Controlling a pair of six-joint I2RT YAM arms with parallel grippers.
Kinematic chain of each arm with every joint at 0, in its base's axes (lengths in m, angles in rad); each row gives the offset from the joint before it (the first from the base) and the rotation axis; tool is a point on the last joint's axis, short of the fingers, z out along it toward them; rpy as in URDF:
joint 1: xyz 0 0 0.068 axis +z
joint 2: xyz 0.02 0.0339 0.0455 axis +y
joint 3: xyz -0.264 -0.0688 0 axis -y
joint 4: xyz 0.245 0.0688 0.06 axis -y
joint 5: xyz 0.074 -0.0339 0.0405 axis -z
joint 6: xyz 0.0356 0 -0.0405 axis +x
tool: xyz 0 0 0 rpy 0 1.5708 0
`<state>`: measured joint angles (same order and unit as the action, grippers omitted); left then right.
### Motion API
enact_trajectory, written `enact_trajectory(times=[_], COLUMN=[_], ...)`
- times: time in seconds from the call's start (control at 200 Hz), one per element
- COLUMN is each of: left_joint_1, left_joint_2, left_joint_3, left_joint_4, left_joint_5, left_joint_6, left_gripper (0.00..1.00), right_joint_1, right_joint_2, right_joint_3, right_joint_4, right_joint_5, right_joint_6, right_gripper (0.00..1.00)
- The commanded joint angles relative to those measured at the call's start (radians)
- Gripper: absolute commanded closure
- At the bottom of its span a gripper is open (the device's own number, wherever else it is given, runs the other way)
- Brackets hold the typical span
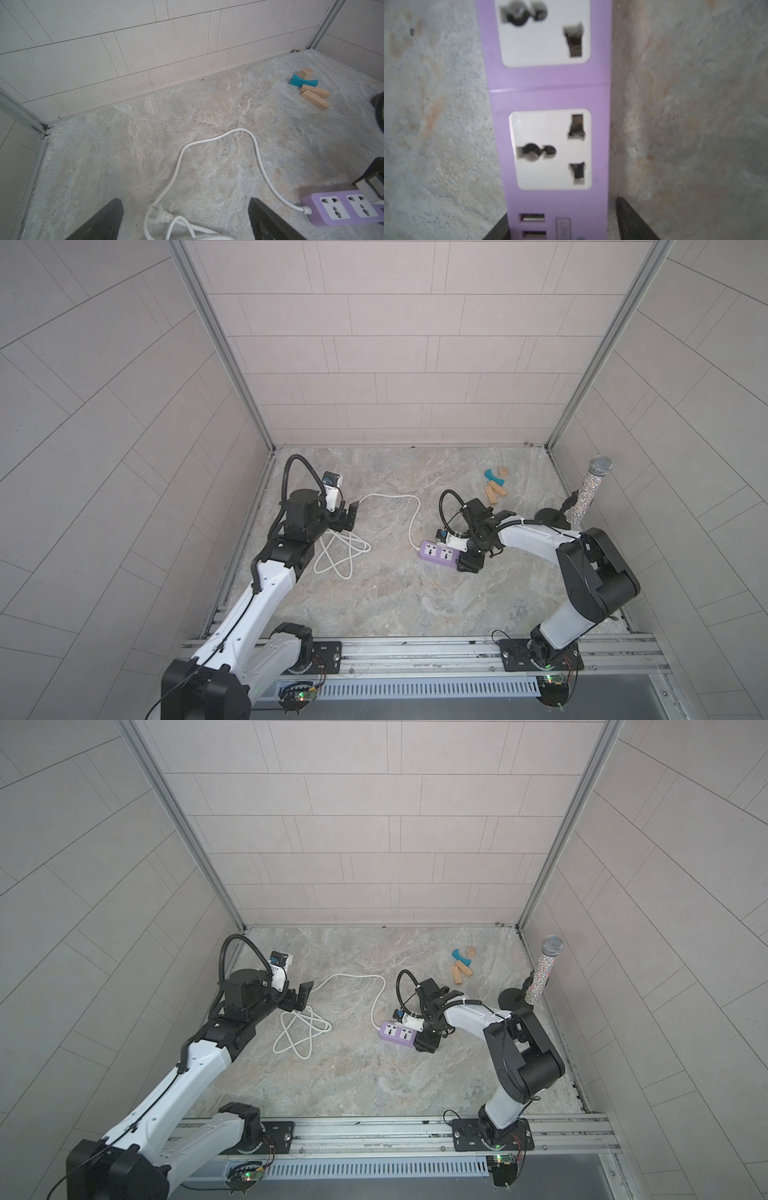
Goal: Wrap the cord around the power strip
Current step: Pick up the power strip from the center of the board.
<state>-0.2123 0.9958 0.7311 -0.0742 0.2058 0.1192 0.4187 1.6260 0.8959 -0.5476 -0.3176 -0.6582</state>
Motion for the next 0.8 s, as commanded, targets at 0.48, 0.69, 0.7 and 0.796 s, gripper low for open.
enact_trajectory(times=[0.48,0.69,0.7,0.796], left_joint_1=[-0.032,-0.042,-0.042,-0.048], left_joint_2=[0.207,0.264,0.265,0.256], left_joint_3=[0.148,0.177,0.172,0.126], left_joint_4=[0.1,0.201,0.211,0.31], left_joint_5=[0.032,0.177,0.182,0.214], left_joint_6=[0.12,0.209,0.212,0.214], left_gripper=[0.01,0.02,0.02,0.02], right_joint_1=[-0.031,-0.133,-0.139,-0.193], right_joint_2=[-0.42,-0.635,-0.642,-0.68], right_joint_3=[-0.019,0.032,0.038,0.11], right_joint_4=[-0.042,-0.066,-0.07,-0.116], right_joint_5=[0.086,0.029,0.022,-0.046], right_joint_6=[0.166,0.228,0.232,0.26], right_gripper=[0.52,0.55,0.55,0.56])
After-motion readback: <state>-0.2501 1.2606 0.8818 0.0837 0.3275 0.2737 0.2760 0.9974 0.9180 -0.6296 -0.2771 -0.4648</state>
